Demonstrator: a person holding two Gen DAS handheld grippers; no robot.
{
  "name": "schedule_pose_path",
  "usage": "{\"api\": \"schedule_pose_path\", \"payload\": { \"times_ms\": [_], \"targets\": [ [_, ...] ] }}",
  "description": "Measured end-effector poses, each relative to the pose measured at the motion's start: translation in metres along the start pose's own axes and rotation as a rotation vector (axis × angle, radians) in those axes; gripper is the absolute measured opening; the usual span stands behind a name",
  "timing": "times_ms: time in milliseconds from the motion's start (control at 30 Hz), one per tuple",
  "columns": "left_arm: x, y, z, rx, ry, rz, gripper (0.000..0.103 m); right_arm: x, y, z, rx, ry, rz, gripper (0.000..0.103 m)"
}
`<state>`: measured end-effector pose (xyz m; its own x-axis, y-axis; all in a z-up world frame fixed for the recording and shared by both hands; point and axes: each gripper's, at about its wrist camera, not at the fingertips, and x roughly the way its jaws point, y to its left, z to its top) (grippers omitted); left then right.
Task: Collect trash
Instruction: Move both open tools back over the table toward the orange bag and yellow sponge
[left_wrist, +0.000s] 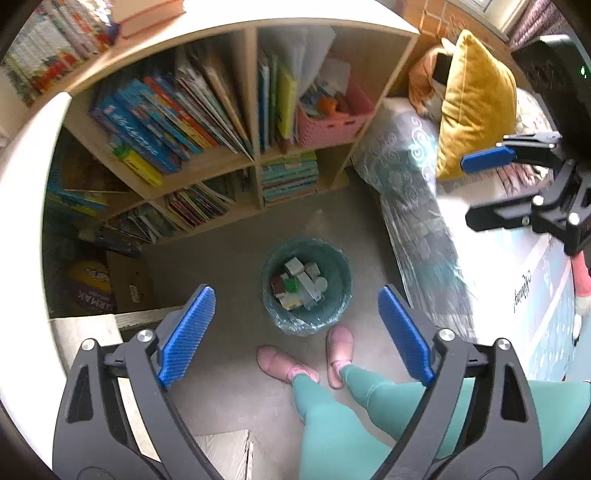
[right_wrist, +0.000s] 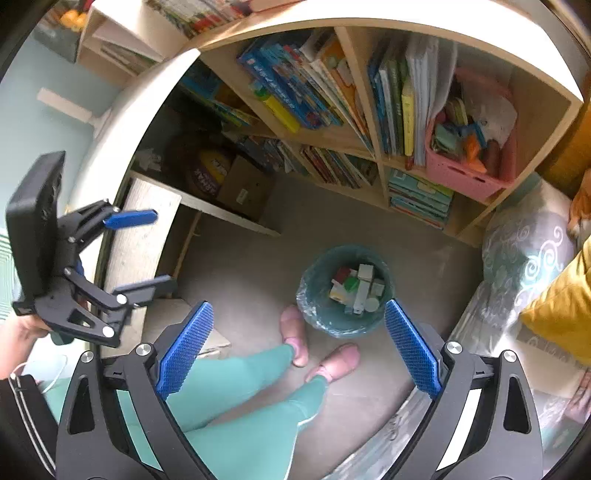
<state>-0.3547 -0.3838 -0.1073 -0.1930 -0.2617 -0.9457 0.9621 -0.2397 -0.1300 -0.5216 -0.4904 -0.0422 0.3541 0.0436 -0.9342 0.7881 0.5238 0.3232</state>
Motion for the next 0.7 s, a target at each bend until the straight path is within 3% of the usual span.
{"api": "schedule_pose_path", "payload": {
  "times_ms": [100,333,500,600,700],
  "targets": [
    [-0.013,0.008,-0.005,-0.020,-0.028,0.020,0.089,-0.004,0.016,0.004,-0.078,-0.010,-0.020,0.093],
    [-0.042,0.038,-0.034,-0.123,-0.076,0.046,0.093,-0.009,0.056,0.027,-0.168,-0.029,0.036,0.093],
    [-0.072,0.068,-0.064,-0.235,-0.128,0.090,0.095,0.004,0.081,0.053,-0.161,0.053,-0.078,0.093],
    [-0.087,0.088,-0.085,-0.319,-0.151,0.117,0.095,0.001,0.107,0.068,-0.243,-0.004,-0.137,0.093],
    [-0.103,0.111,-0.110,-0.413,-0.175,0.149,0.095,-0.009,0.148,0.078,-0.461,-0.096,-0.095,0.093]
  ]
}}
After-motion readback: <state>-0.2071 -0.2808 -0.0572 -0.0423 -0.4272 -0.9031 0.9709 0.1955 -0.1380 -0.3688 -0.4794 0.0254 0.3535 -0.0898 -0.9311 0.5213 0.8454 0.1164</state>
